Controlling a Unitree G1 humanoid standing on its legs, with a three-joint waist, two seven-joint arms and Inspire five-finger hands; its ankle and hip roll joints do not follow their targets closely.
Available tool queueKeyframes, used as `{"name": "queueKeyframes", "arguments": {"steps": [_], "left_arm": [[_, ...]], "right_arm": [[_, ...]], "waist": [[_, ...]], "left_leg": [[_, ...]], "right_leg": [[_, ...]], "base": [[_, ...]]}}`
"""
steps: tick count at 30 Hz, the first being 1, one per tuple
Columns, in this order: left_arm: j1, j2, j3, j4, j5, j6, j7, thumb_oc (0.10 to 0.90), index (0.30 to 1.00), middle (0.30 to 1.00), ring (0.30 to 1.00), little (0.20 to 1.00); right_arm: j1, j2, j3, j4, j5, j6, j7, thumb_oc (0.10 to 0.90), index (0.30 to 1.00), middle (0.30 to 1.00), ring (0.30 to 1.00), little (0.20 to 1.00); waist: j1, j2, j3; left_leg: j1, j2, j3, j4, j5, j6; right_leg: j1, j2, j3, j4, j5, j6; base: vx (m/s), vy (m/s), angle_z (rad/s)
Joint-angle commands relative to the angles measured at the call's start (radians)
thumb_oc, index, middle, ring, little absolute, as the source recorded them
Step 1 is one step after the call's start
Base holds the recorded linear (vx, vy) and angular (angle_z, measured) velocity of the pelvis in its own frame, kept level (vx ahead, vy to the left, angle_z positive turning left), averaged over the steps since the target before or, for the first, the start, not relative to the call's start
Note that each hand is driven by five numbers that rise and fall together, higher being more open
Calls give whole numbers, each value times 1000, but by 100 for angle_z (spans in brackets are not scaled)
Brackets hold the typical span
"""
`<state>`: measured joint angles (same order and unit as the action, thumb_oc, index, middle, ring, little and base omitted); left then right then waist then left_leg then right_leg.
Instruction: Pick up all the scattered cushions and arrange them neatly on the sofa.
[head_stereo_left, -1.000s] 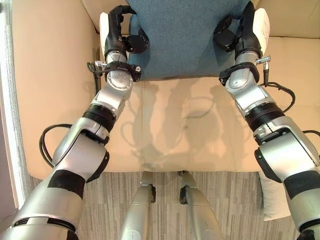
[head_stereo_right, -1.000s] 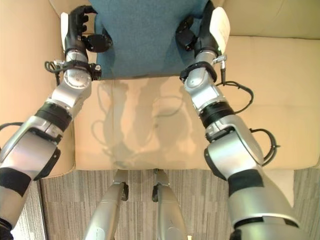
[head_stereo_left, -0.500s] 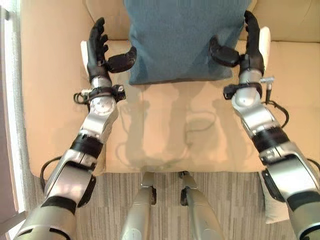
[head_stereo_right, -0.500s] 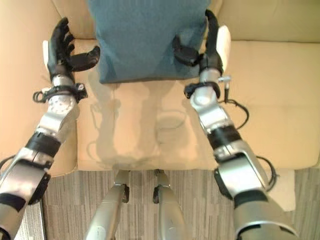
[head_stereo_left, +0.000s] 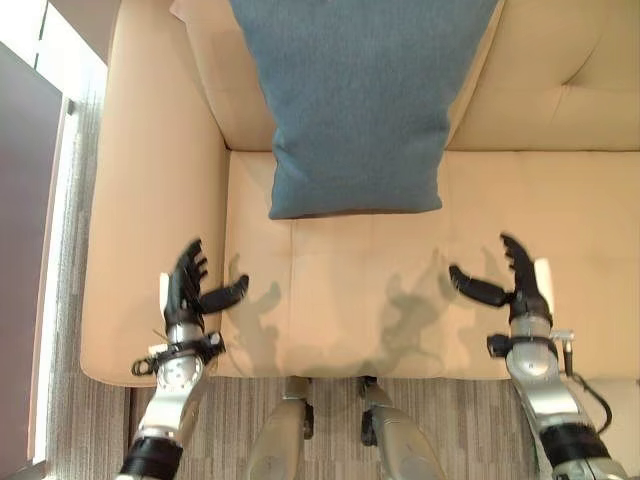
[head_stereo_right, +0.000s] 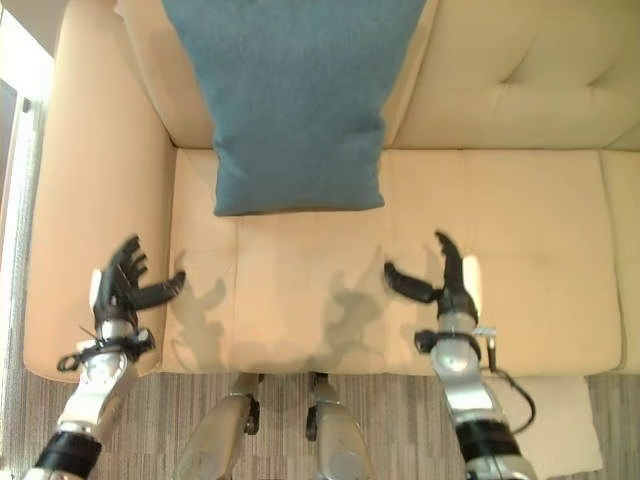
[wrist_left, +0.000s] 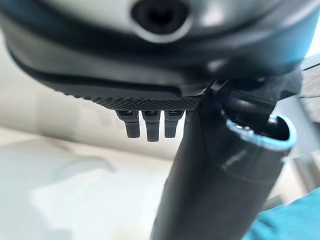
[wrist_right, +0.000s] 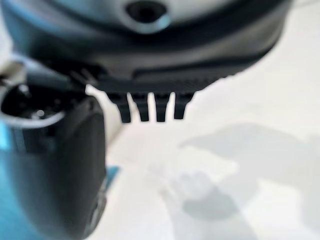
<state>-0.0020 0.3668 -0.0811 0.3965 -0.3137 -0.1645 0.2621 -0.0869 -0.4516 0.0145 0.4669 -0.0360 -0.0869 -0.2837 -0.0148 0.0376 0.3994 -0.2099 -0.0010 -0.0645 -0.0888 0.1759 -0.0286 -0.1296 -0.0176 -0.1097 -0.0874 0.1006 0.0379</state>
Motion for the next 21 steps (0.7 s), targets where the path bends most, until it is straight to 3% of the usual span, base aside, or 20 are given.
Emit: {"name": "queueKeyframes", "arguments": {"steps": [1,3,4,9,15,16,17,18,19,21], "left_arm": [[59,13,-7,142,121,-18,-52,800,900,900,900,900],[76,0,-3,190,126,-11,-59,800,900,900,900,900],[95,-22,-15,315,176,4,-69,800,900,900,900,900],[96,-87,1,641,200,28,-85,800,900,900,900,900],[65,-89,-12,722,238,30,-70,800,900,900,900,900],[40,-89,-23,713,234,26,-66,800,900,900,900,900],[39,-89,-23,713,234,26,-66,800,900,900,900,900],[24,-94,-24,704,223,21,-64,800,900,900,900,900],[24,-94,-23,704,223,21,-64,800,900,900,900,900],[17,-110,-28,691,213,19,-71,800,900,900,900,900]], "right_arm": [[56,9,25,69,-1,-92,29,800,900,900,900,900],[62,16,38,98,-3,-91,38,800,900,900,900,900],[77,33,58,172,-14,-84,46,800,900,900,900,900],[89,46,116,322,-61,-72,57,800,900,900,900,900],[78,40,149,430,-74,-67,50,800,900,900,900,900],[64,34,152,455,-69,-57,44,800,900,900,900,900],[63,34,152,456,-68,-57,44,800,900,900,900,900],[43,28,158,479,-67,-51,39,800,900,900,900,900],[43,29,158,479,-67,-51,39,800,900,900,900,900],[16,23,170,510,-81,-39,41,800,900,900,900,900]], "waist": [[8,-31,-237],[10,-30,-241],[11,-29,-252],[17,-30,-274],[18,-34,-250],[19,-45,-220],[18,-45,-220],[18,-62,-213],[17,-62,-215],[9,-73,-237]], "left_leg": [[56,-14,39,2,-114,-2],[73,-13,41,2,-118,-1],[96,-8,43,2,-122,0],[143,3,40,2,-129,-4],[133,11,35,43,-115,-12],[82,-7,36,140,-148,-16],[79,-7,36,144,-150,-16],[82,-35,24,237,-231,-10],[78,-36,23,237,-229,-10],[129,-63,-42,405,-289,3]], "right_leg": [[24,-16,-19,80,-117,53],[44,-15,-18,75,-119,52],[66,-12,-15,70,-124,51],[119,2,-6,51,-140,39],[138,5,-14,37,-151,23],[116,-12,-20,52,-144,16],[115,-12,-20,53,-144,16],[88,-32,-18,67,-129,17],[84,-33,-19,67,-128,17],[55,-43,6,70,-92,19]], "base": [[0,0,0],[8,-29,-4],[7,-40,-2],[11,-62,1],[-115,-58,6],[-204,-11,6],[-388,-6,27],[-188,7,27],[-286,42,27],[-163,86,-3]]}}
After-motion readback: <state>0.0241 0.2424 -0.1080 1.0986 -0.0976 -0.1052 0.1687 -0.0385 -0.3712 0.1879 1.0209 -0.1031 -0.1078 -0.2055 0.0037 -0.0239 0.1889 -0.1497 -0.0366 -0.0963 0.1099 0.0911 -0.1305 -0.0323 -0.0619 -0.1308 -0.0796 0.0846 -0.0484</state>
